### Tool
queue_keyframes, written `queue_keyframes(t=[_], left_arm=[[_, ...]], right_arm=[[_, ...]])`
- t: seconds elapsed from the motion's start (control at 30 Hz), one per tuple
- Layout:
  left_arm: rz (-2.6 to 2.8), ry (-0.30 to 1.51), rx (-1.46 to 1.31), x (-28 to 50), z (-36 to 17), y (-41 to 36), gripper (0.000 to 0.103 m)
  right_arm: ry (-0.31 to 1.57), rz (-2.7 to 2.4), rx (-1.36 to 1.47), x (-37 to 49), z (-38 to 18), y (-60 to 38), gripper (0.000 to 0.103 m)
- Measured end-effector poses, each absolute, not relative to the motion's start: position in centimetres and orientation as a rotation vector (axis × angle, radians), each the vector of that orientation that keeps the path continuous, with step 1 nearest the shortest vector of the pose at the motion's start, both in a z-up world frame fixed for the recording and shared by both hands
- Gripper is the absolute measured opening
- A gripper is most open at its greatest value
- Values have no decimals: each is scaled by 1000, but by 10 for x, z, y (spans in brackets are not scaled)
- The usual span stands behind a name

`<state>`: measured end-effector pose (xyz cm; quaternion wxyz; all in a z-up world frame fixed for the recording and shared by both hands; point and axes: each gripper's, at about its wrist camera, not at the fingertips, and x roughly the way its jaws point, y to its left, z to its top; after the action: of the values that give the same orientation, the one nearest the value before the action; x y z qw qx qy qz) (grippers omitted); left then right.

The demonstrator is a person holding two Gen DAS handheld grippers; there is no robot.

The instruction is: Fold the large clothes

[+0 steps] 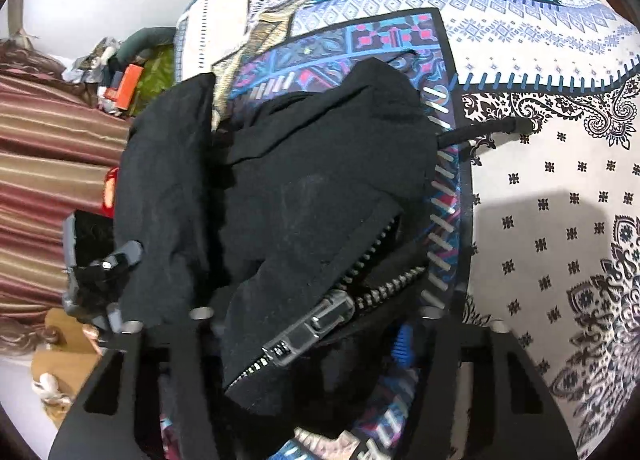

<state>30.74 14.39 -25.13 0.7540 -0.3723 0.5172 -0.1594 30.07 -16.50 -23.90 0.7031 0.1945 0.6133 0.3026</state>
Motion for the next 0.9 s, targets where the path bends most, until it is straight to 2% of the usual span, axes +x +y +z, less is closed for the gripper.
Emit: queue_keyframes(t=[0.13, 0.2, 0.47, 0.7, 0.9], left_arm=[[-314, 1104, -748, 294, -228, 133, 91], [-298, 1074, -705, 283, -210, 126, 88], [-285, 954, -619, 253, -131, 138, 87], [-277, 834, -594, 245, -72, 201, 87], [-230, 740, -565, 267, -47, 249, 87]], right_arm=[[1341, 687, 457, 292, -224, -166, 26], [1325, 691, 443, 291, -220, -162, 24], [1200, 733, 385, 287, -168, -127, 23], [1062, 796, 312, 307, -119, -65, 23], [1026, 843, 306, 335, -119, -25, 23]])
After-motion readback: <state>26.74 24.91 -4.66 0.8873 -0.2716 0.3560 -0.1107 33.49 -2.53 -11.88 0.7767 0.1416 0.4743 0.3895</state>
